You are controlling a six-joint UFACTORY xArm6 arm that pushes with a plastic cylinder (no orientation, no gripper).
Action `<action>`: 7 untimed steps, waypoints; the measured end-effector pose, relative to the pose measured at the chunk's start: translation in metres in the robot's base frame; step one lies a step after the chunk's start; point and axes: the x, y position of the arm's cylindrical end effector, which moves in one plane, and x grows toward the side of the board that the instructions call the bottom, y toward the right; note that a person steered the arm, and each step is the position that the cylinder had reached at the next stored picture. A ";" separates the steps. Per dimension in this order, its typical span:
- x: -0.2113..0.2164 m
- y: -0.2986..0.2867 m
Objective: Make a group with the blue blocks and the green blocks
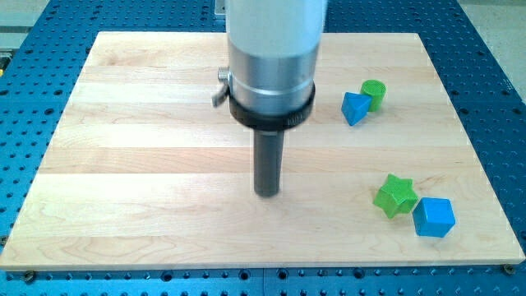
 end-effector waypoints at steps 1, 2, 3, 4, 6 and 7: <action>-0.042 0.000; -0.066 0.000; -0.069 -0.069; -0.096 -0.049; -0.133 0.054; -0.168 0.079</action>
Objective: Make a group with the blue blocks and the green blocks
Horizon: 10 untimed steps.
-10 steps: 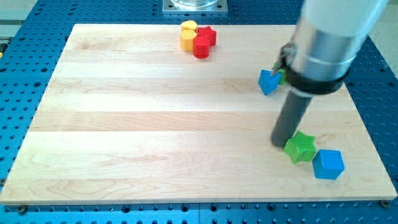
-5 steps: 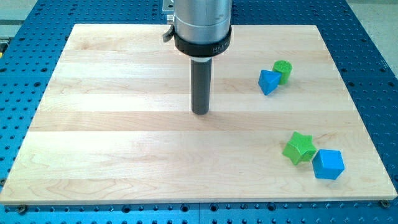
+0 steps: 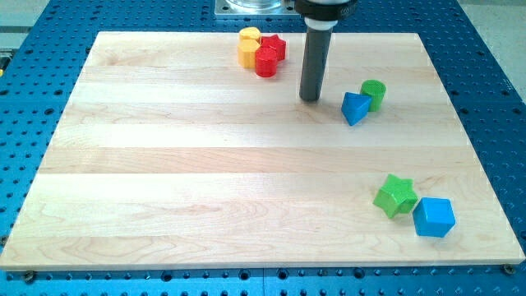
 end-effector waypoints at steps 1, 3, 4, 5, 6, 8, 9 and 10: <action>0.032 0.058; 0.108 0.104; 0.122 0.070; 0.091 0.044; 0.136 0.028; 0.155 0.061; 0.120 0.078; 0.140 0.090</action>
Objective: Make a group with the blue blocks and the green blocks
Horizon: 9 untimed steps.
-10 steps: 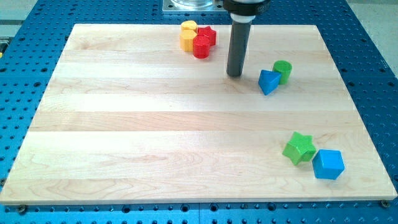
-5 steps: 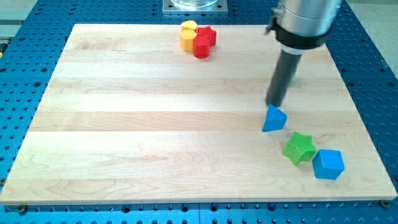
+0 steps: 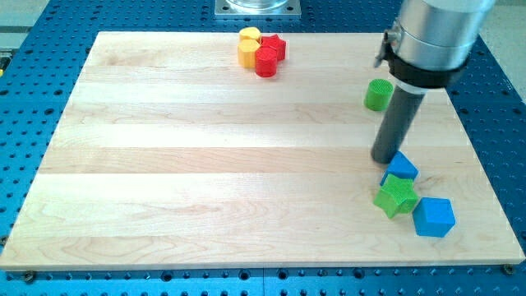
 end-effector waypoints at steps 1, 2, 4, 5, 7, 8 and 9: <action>0.019 0.005; -0.063 0.006; -0.196 0.054; -0.177 0.019; -0.108 0.022; -0.104 -0.003; -0.069 -0.016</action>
